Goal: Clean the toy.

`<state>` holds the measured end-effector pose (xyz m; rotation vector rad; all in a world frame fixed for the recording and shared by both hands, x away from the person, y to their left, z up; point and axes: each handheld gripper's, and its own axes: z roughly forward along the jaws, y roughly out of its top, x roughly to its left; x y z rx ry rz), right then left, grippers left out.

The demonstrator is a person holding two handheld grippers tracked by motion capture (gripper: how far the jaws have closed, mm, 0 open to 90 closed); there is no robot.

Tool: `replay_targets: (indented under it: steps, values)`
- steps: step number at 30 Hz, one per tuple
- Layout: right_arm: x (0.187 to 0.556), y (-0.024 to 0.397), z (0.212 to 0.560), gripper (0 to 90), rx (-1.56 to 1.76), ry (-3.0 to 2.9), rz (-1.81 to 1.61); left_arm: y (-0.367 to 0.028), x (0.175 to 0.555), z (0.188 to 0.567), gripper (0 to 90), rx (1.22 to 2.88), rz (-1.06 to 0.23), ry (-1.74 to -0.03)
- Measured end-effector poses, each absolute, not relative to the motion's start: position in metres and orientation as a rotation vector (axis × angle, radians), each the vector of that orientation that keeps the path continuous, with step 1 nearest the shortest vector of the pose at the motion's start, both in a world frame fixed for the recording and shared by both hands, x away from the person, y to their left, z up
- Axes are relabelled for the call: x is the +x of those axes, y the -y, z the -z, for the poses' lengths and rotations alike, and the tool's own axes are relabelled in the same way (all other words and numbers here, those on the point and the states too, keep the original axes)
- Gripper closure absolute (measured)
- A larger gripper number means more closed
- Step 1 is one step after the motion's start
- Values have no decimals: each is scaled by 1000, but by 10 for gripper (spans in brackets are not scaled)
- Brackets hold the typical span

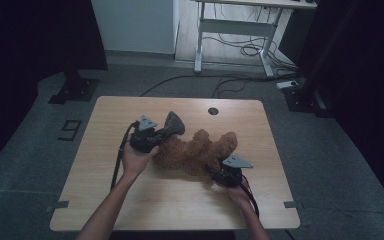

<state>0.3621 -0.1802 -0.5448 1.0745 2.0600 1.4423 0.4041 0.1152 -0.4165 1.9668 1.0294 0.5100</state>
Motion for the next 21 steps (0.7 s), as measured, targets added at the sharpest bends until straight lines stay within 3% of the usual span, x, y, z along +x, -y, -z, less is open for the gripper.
replay_targets:
  steps: [6,13,21]
  values:
    - [358,183,544,503,1058,-2065,-1449,-105,412,447,853,1998,-419,-1064]
    - [349,198,534,381,1073,-2090,-1527,-120,396,455,857,1971,-370,-1057]
    - [332,241,477,285,1158,-1855,-1668,-135,376,464,857,1915,-286,-1034]
